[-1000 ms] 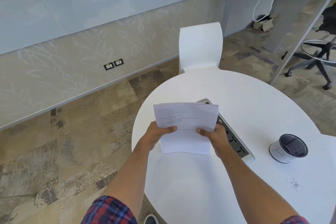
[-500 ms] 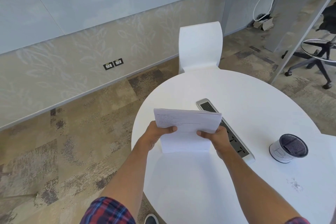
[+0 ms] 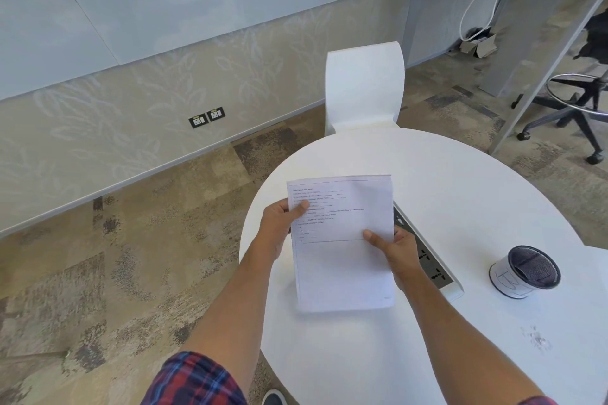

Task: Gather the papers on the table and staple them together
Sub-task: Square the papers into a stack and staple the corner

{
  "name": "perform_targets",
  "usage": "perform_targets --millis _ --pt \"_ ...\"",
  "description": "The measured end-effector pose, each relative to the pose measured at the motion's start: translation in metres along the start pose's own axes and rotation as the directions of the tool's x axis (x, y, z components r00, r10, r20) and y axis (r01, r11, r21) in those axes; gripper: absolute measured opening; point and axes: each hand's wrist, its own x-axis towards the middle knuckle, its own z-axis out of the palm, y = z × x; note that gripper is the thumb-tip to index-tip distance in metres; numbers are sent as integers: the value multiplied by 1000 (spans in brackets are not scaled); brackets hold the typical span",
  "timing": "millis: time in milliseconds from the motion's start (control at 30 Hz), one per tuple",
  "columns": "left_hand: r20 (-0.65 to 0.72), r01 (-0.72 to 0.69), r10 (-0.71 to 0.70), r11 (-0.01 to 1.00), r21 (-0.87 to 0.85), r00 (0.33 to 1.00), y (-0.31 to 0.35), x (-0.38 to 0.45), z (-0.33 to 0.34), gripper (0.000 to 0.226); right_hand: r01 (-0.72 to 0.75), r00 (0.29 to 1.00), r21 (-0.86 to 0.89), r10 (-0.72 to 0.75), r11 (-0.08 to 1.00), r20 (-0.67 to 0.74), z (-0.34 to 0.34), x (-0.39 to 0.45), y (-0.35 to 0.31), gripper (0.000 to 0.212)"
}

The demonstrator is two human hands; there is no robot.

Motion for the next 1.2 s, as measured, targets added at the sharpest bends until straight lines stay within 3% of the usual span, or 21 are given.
perform_targets --millis 233,467,667,933,1200 --pt "-126 -92 88 996 -22 988 11 5 3 8 -27 1000 28 27 999 3 -1 -9 8 20" --pt "-169 -149 143 988 -25 975 10 8 0 7 -61 998 13 61 998 6 -3 -8 10 23" --pt "-219 -185 194 981 64 956 12 3 0 19 -68 998 12 68 998 10 -4 -9 12 40" --pt "-190 -121 127 992 47 973 11 3 -5 26 -60 998 25 60 998 -1 -7 -10 13 29" --pt "-157 -140 141 990 20 977 15 -2 -4 23 -68 998 9 68 998 -1 -7 -10 16 50"
